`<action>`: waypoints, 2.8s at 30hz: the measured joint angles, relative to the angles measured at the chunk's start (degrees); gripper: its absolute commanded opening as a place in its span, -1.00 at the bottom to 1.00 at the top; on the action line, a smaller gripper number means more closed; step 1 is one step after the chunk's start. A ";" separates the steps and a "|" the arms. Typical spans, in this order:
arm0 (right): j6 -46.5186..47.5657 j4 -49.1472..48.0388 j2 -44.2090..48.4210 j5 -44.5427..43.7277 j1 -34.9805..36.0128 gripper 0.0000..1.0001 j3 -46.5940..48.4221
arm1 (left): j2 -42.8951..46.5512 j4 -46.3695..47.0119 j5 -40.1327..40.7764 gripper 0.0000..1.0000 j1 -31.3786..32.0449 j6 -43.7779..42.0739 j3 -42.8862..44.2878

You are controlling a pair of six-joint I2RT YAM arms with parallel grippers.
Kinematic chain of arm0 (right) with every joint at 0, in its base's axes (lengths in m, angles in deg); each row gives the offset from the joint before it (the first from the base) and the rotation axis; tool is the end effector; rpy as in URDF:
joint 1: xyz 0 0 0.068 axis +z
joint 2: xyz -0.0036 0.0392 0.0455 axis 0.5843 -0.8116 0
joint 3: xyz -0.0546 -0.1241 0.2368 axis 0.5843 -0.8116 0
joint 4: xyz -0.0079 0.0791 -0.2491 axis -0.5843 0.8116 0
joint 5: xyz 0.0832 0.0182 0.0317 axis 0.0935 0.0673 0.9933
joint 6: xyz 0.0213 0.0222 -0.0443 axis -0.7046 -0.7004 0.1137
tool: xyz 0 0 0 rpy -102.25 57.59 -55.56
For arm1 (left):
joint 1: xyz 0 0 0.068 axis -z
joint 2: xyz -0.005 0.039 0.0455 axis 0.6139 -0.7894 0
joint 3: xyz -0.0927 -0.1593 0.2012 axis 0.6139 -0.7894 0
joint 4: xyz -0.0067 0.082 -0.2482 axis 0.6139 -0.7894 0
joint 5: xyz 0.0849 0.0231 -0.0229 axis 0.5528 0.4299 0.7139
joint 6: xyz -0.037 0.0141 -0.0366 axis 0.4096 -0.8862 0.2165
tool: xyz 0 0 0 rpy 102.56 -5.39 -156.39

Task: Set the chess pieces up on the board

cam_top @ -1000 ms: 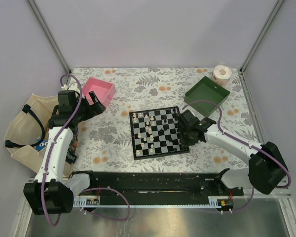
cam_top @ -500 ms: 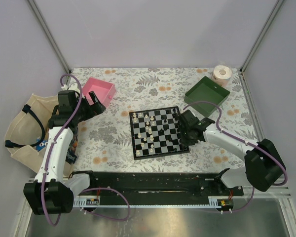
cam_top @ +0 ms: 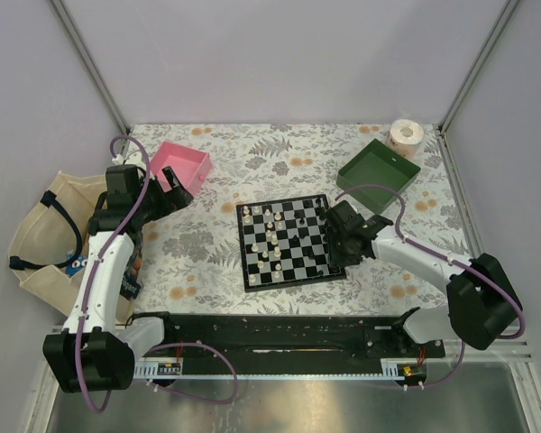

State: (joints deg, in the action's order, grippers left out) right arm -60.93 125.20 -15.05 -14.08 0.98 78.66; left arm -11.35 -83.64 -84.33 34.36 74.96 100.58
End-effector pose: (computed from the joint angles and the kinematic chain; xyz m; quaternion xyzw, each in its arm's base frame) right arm 0.2023 0.1471 0.1958 -0.0657 0.9788 0.0646 0.1827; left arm 0.2255 0.0062 0.3179 -0.1562 0.8843 -0.1662 0.4073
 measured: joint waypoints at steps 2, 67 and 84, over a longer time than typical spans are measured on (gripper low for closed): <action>0.13 0.09 0.81 0.02 0.00 -0.12 0.00 | 0.00 0.00 0.00 0.98 0.00 0.00 0.00; 2.71 -0.96 -7.04 1.33 7.13 -0.68 4.46 | -0.28 0.00 -0.57 0.98 0.00 0.00 0.00; 2.08 -0.96 -7.04 -0.37 7.15 -0.69 4.46 | -0.28 0.00 -0.72 0.98 0.00 0.00 0.00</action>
State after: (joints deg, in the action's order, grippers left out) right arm -58.86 124.24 -22.09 -14.45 8.13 83.12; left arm -11.63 -83.64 -85.05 34.36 74.96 100.58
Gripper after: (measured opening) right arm 0.181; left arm 0.988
